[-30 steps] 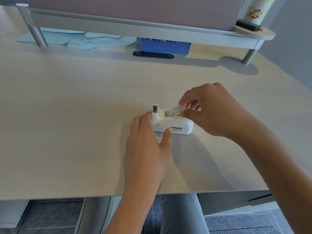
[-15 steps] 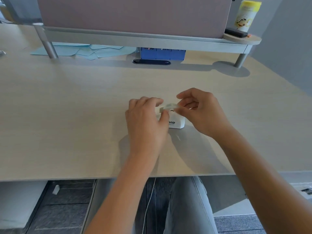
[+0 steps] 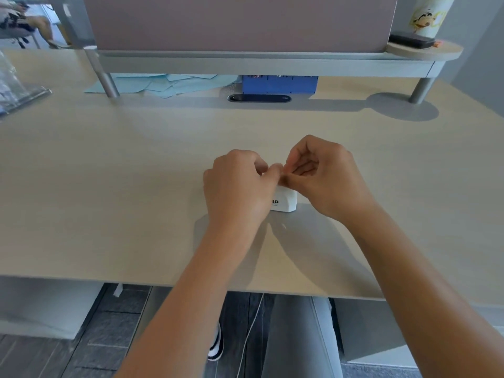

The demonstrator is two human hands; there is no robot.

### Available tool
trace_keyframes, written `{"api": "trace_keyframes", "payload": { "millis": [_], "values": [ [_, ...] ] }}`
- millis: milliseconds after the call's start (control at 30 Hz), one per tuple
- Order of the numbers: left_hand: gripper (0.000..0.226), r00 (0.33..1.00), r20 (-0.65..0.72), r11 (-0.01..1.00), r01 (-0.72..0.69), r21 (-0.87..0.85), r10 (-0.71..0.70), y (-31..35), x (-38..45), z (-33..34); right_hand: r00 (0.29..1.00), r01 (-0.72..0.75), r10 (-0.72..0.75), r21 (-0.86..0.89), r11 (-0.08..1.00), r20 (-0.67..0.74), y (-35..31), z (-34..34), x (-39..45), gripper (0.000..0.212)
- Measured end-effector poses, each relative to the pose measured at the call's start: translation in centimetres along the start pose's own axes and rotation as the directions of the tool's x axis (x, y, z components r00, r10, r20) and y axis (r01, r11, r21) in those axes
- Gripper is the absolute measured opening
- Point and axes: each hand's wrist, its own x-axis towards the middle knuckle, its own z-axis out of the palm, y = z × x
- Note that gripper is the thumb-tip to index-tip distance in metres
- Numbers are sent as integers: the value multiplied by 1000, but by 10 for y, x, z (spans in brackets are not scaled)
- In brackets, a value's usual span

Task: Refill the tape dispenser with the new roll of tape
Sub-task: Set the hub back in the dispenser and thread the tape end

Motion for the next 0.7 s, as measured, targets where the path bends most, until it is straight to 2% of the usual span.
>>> {"api": "trace_keyframes", "payload": {
  "millis": [133, 233, 367, 467, 600, 700],
  "values": [
    [13, 1000, 10, 991, -9, 135, 8, 10, 0, 0, 999, 30, -30, 6, 1000, 11, 1, -1, 1, 22],
    [11, 1000, 15, 985, -14, 173, 12, 15, 1, -1, 998, 55, -55, -2, 998, 9, 3, 0, 0, 22],
    [12, 996, 62, 990, 53, 129, -61, 15, 9, -5, 998, 67, -66, -35, 997, 15, 3, 3, -2, 22],
    [12, 991, 94, 992, 91, 84, -98, 11, 16, -10, 998, 56, -53, -95, 994, 40, 0, 4, -2, 31],
    [14, 982, 150, 994, 112, 14, -113, 1, 23, -17, 994, 55, -23, -302, 952, 109, -5, 8, 1, 50],
    [19, 982, 157, 993, 113, -29, -107, -6, 27, -20, 986, 10, 58, -404, 915, 155, -10, 11, 3, 54]
  ]
}}
